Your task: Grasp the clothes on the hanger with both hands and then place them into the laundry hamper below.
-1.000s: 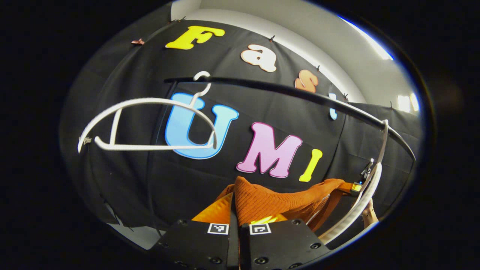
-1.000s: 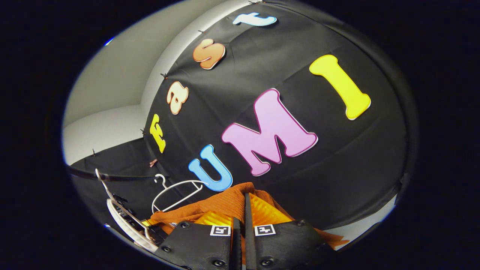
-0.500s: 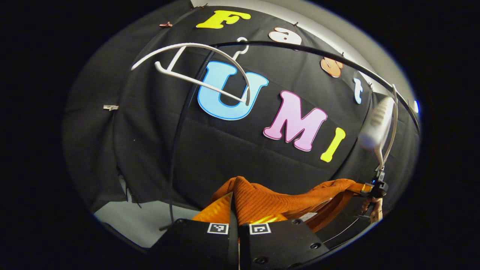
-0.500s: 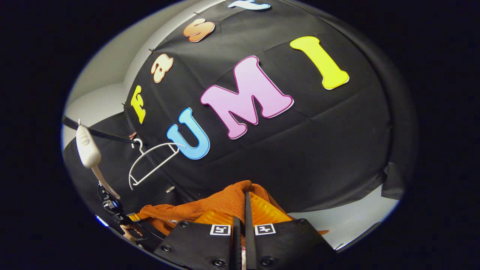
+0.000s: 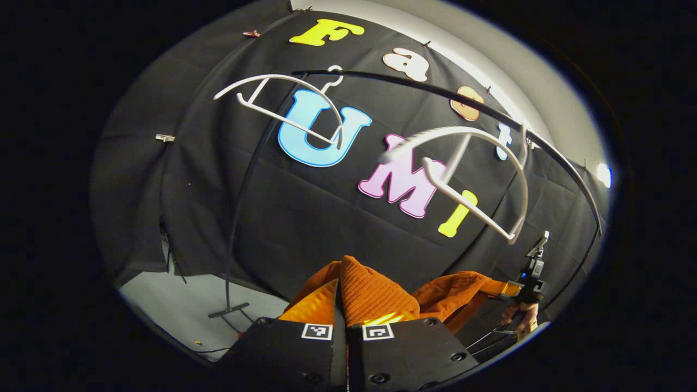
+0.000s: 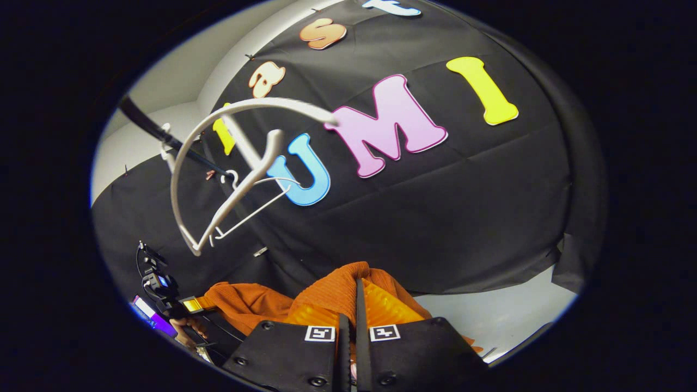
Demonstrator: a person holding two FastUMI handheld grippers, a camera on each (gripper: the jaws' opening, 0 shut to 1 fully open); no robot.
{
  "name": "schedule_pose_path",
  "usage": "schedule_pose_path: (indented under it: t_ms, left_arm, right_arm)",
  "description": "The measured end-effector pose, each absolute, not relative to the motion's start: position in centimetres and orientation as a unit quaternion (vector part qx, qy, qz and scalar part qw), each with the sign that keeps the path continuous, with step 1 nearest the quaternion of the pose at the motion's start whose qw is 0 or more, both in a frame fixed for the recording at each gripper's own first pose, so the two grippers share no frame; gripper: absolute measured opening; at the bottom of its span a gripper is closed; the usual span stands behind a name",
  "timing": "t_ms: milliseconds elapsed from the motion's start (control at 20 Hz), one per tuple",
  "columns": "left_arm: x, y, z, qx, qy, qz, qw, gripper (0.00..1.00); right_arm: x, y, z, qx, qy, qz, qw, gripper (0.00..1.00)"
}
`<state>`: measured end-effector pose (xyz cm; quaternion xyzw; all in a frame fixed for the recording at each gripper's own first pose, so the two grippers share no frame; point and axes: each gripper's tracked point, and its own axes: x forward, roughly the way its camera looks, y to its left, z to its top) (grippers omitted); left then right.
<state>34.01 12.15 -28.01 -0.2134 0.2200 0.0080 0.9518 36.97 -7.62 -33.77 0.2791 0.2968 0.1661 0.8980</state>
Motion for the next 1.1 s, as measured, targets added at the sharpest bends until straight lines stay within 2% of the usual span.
schedule_pose_path:
  t_ms: [200,450,800,1100]
  left_arm:
    - [32.9,6.5,-28.6,-0.213,0.243,-0.042,0.945,0.06]
    - [33.4,3.2,-29.9,-0.197,0.263,-0.079,0.941,0.06]
    - [33.4,1.4,-34.4,-0.116,0.317,-0.071,0.939,0.06]
    - [33.1,1.1,-39.3,-0.091,0.381,-0.04,0.919,0.07]
  right_arm:
    - [34.5,-3.1,-32.7,0.264,0.311,0.211,0.888,0.08]
    - [32.2,0.3,-33.4,0.247,0.335,0.243,0.876,0.09]
    - [30.5,2.6,-37.0,0.156,0.383,0.255,0.874,0.08]
    - [28.5,2.5,-41.6,0.087,0.439,0.239,0.862,0.08]
